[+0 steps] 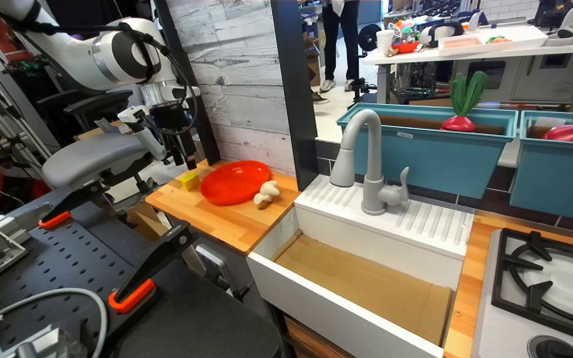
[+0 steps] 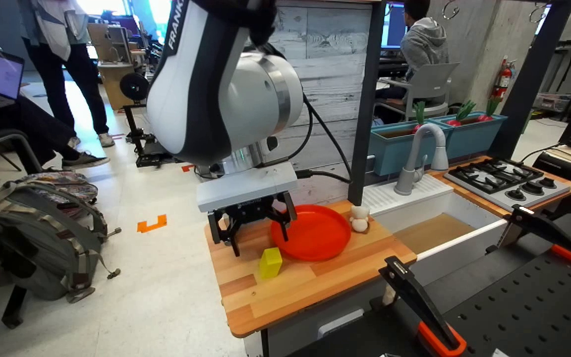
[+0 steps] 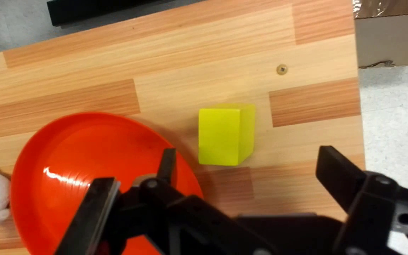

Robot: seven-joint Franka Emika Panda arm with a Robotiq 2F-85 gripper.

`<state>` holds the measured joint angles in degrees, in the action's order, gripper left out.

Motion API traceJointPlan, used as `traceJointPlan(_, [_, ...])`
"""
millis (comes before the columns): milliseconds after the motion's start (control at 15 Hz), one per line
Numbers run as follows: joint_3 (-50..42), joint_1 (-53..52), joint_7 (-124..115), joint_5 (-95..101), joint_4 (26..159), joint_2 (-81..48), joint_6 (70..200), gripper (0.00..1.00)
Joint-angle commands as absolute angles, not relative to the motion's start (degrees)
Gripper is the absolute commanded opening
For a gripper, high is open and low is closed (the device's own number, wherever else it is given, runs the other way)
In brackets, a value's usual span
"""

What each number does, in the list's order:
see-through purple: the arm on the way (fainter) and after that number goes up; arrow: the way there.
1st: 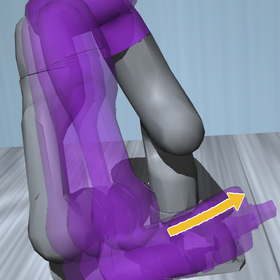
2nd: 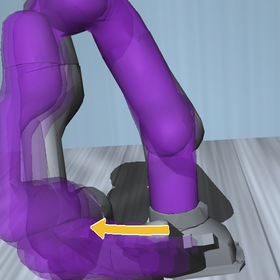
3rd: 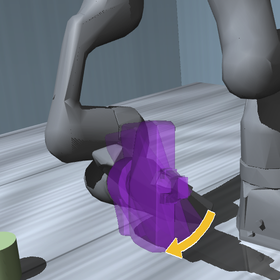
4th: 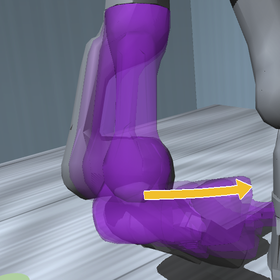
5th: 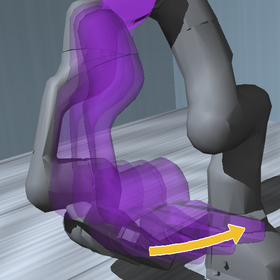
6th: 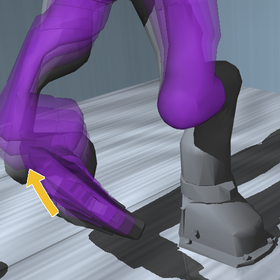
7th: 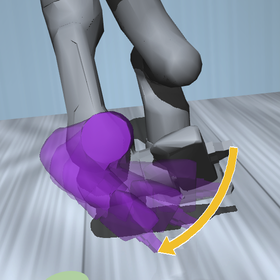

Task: Move the teddy bear to the right

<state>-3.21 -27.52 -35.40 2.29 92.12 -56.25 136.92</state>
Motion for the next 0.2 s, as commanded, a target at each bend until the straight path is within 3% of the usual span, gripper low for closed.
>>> traceJointPlan(0, [-2.61, -27.11, -35.68, 2.87, 92.83, -55.33, 136.79, 1.00])
traceJointPlan(133, [-2.48, -27.06, -35.58, 2.91, 94.62, -53.60, 136.85, 1.00])
